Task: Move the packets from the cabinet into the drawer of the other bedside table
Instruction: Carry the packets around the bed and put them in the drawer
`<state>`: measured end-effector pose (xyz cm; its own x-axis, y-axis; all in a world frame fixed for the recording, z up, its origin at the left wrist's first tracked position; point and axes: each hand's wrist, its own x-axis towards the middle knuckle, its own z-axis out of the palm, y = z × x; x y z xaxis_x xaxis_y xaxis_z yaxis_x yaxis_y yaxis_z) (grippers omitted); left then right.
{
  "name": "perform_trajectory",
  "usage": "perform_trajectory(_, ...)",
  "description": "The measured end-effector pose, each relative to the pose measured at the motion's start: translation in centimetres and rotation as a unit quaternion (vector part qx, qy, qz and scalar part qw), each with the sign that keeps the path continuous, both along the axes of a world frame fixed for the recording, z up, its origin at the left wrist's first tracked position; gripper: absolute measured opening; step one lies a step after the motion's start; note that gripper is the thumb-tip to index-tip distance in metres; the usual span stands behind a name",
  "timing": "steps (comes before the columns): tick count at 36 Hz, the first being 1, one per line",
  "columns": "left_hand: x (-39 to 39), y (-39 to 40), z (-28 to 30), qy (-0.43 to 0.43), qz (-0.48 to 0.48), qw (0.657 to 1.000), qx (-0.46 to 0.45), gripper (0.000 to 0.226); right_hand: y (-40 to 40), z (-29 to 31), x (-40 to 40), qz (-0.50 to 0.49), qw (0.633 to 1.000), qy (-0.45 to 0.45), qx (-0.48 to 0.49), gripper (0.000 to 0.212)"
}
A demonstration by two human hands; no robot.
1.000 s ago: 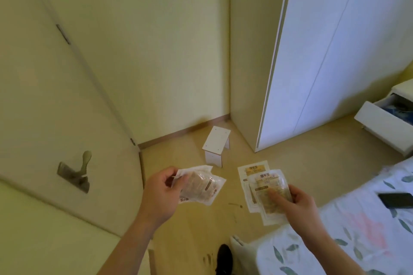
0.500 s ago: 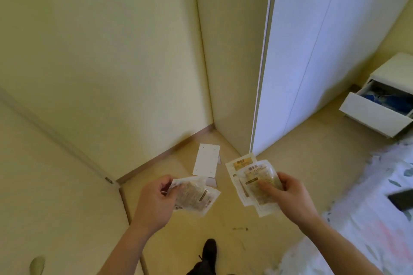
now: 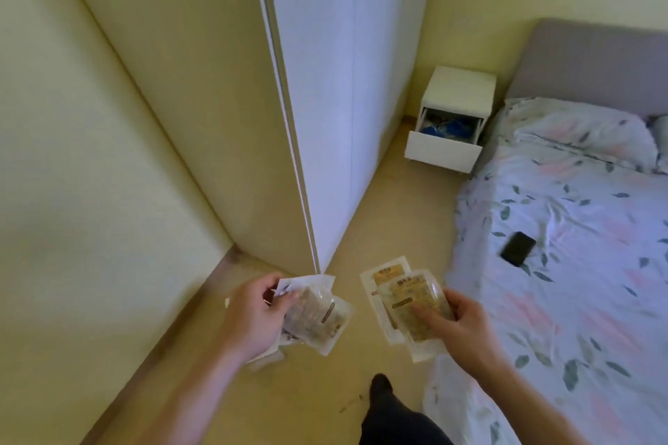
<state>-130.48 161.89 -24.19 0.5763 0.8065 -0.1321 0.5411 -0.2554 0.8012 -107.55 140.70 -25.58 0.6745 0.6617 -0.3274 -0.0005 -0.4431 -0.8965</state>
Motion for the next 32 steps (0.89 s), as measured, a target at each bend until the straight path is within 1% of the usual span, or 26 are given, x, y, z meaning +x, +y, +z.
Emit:
perform_trajectory(4,5.6,2.8,-0.4,0.009,-0.078,0.997,-0.026,0.026,0.5,-0.9,3.1,-0.071,0.997,-0.001,-0.009,0.012)
perform_trajectory(7,10.1,5.5,-0.4,0.022,-0.122,0.991,-0.052,0.018,1.8,-1.4,6.2,-0.109,0.994,0.008,-0.005,0.010)
perform_trajectory(11,16.4,9.2,-0.5,0.021,-0.150,0.988,-0.037,0.014,4.3,-2.2,11.1,-0.140,0.990,0.017,0.000,0.012)
perform_trajectory(16,24.3,14.2,-0.7,0.031,-0.144,0.989,-0.021,0.020,8.4,-2.4,18.1,-0.168,0.985,0.045,0.009,0.013)
perform_trajectory(20,30.7,17.5,-1.0,0.030,-0.121,0.992,-0.005,0.024,11.8,-1.9,24.7,-0.158,0.986,0.060,0.003,0.011)
perform_trajectory(25,38.0,20.9,-1.0,0.032,-0.101,0.994,0.010,0.025,15.8,-0.7,32.7,-0.130,0.991,0.036,-0.018,0.014)
perform_trajectory(32,46.9,26.7,-1.5,0.024,-0.105,0.994,0.004,0.023,22.6,0.1,42.2,-0.139,0.990,0.026,-0.010,0.012)
